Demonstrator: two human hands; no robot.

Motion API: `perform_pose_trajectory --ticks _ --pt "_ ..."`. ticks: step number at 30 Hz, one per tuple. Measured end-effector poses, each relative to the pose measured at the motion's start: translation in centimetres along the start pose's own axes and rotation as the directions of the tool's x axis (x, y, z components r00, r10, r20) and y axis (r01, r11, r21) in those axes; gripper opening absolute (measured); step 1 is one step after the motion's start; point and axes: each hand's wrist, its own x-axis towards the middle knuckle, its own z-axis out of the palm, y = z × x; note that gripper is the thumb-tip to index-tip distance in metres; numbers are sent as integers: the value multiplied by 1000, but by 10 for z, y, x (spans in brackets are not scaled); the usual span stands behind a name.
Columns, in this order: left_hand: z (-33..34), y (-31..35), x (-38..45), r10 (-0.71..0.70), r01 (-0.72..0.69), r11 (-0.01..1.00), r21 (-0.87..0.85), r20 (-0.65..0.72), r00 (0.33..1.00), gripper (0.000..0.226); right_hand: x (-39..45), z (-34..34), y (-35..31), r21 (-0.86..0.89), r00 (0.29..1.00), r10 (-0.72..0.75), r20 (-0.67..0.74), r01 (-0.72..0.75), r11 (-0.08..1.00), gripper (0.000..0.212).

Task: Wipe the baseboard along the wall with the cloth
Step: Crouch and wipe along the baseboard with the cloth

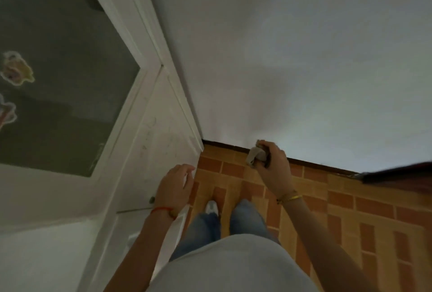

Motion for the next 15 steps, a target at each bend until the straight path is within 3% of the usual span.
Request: perform_pose_trajectory --ticks 7,15 --pt "51 -57 64 -35 30 999 32 145 989 24 19 67 49 0 980 199 26 -199 980 47" --pt "191 -169 144 -148 132 988 75 300 942 23 70 182 172 -56 960 218 175 -212 976 46"
